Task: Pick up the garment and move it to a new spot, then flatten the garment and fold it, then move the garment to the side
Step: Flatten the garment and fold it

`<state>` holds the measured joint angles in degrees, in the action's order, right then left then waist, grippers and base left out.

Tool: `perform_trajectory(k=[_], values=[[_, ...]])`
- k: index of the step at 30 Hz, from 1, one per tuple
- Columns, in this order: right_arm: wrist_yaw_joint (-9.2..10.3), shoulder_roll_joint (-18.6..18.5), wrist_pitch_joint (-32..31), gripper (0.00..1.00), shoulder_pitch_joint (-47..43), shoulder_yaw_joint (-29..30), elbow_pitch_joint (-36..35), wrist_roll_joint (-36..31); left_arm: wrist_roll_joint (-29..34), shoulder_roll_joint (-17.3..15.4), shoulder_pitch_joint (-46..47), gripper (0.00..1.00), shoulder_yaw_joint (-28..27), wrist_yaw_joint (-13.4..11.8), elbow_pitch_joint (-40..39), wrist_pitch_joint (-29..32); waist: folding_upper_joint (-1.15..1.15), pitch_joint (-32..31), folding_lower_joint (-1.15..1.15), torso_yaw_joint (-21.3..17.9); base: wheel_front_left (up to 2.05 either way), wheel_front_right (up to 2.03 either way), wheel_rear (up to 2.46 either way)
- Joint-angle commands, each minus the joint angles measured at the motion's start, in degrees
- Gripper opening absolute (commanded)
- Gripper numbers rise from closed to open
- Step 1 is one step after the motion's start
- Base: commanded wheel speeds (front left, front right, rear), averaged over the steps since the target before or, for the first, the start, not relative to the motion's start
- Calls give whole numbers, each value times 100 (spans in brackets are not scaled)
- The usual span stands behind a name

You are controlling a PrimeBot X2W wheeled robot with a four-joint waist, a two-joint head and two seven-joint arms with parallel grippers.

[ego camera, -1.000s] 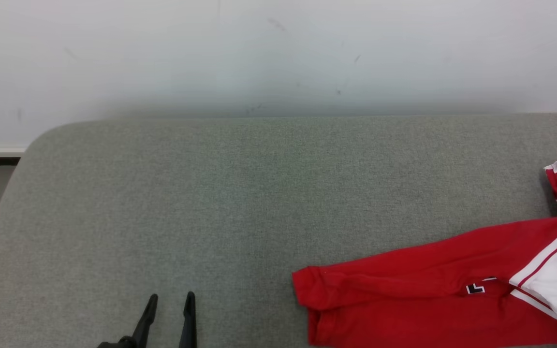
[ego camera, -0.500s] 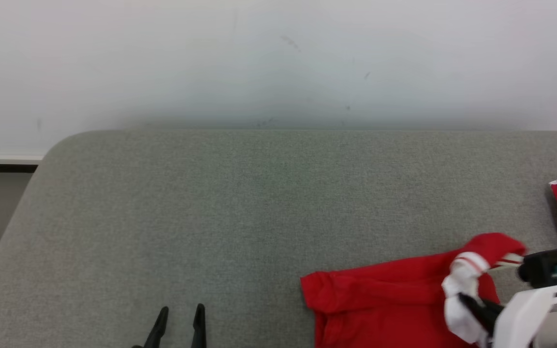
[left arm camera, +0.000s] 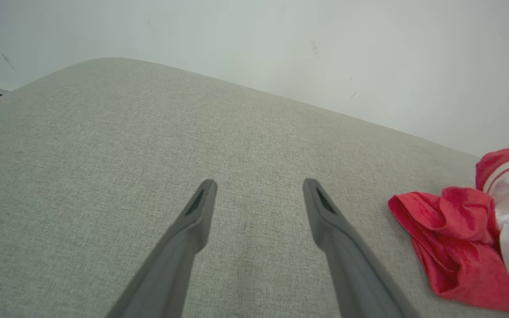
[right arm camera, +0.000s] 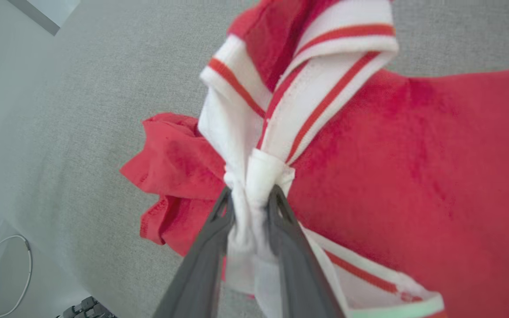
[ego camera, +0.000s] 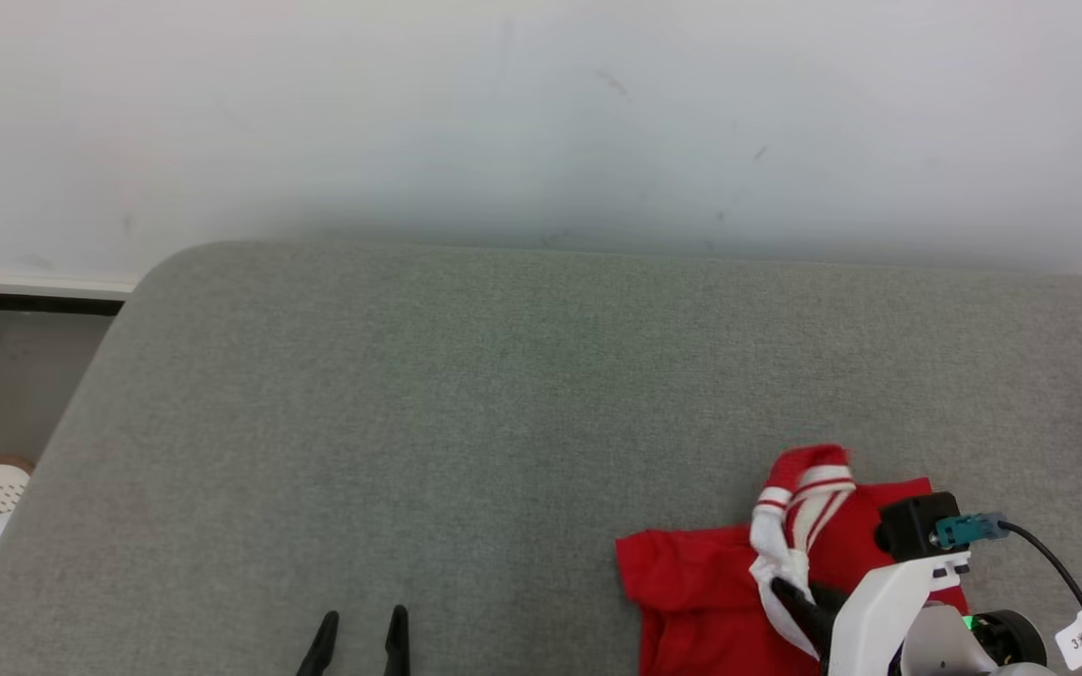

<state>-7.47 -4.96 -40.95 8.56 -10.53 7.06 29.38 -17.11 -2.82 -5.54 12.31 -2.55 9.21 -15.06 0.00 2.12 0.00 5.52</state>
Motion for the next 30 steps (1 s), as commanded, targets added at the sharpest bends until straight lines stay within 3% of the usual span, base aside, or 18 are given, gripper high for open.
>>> perform_trajectory(k=[1,10,13,16,20,24,30], values=[[-1,72,103,100,82,-15,44,46,-23,-19,-65,100,-16,-5,23,-12,0,-15,0,29,0,0,0],[-1,201,870,100,68,-317,-470,1082,68,-19,-115,100,-141,18,32,-12,0,-74,0,-17,0,0,0],[-1,189,1038,100,-22,-347,-751,1131,106,-19,-151,100,-188,26,14,-11,0,-99,0,-63,0,0,0],[-1,115,1323,100,-118,-315,-1188,937,134,-18,-199,100,-258,25,-6,-12,0,-148,0,-144,0,0,0],[-1,-410,2136,100,-319,-18,-1526,256,204,-20,-231,100,-366,14,-112,-12,0,-186,0,-283,0,0,0],[-1,-855,3010,100,-516,236,-1279,-339,264,-18,-261,100,-436,38,-168,-12,0,-224,0,-374,0,0,0],[-1,-1095,3996,100,-784,243,-623,-787,290,-19,-310,100,-519,45,-201,-12,0,-270,0,-468,0,0,0]])
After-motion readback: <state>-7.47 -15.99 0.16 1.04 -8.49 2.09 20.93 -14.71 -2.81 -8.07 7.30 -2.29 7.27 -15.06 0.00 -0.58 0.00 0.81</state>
